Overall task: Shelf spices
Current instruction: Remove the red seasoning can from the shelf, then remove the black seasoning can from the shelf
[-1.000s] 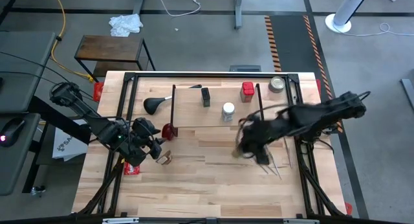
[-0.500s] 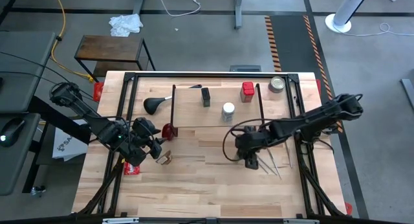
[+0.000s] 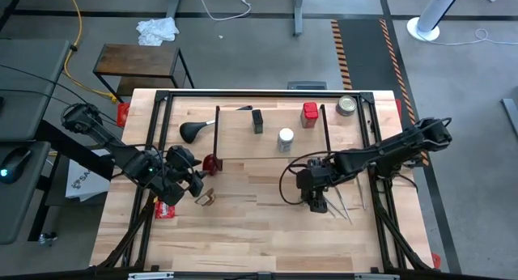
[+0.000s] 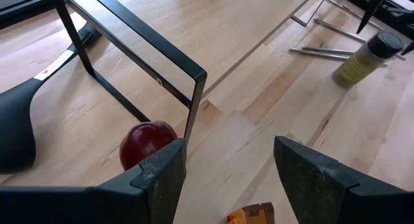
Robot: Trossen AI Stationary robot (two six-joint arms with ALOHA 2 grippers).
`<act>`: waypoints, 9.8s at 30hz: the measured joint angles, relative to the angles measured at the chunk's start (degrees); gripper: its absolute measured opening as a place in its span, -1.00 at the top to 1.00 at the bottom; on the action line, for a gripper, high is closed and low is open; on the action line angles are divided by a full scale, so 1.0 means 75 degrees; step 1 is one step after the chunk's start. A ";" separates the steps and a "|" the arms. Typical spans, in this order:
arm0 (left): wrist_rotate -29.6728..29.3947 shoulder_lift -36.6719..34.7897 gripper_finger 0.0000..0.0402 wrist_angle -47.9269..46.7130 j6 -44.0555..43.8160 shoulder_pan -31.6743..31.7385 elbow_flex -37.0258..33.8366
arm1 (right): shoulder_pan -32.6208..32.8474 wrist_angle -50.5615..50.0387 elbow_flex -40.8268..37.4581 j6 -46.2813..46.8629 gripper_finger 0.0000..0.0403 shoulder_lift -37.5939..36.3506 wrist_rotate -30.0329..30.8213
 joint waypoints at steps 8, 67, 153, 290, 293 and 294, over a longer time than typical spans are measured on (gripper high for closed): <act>-0.0021 0.0000 -0.14 -0.0002 0.0040 0.0009 0.0000 | -0.0214 -0.1322 0.0433 0.0565 -0.82 -0.0580 -0.0709; 0.1040 0.0000 -0.14 0.0708 0.2142 0.1856 0.0300 | -0.5253 -0.5808 0.6290 0.4218 -0.64 0.2150 0.2182; 0.1533 0.0086 -0.14 0.1814 0.4404 0.3146 0.1933 | 0.3846 0.0075 -0.1715 0.5934 -0.83 -0.1251 -0.0760; 0.2710 0.4249 1.00 0.0223 0.2825 0.5024 0.6019 | 0.2490 -0.1008 -0.1698 0.7986 -0.84 -0.3222 0.3256; 0.2780 0.3855 0.96 0.0545 0.4136 0.4946 0.6162 | 0.2490 -0.0945 -0.1698 0.7965 -0.84 -0.3222 0.3257; 0.2787 0.3741 0.93 0.0599 0.4613 0.4945 0.6183 | 0.2490 -0.0942 -0.1698 0.7965 -0.84 -0.3222 0.3259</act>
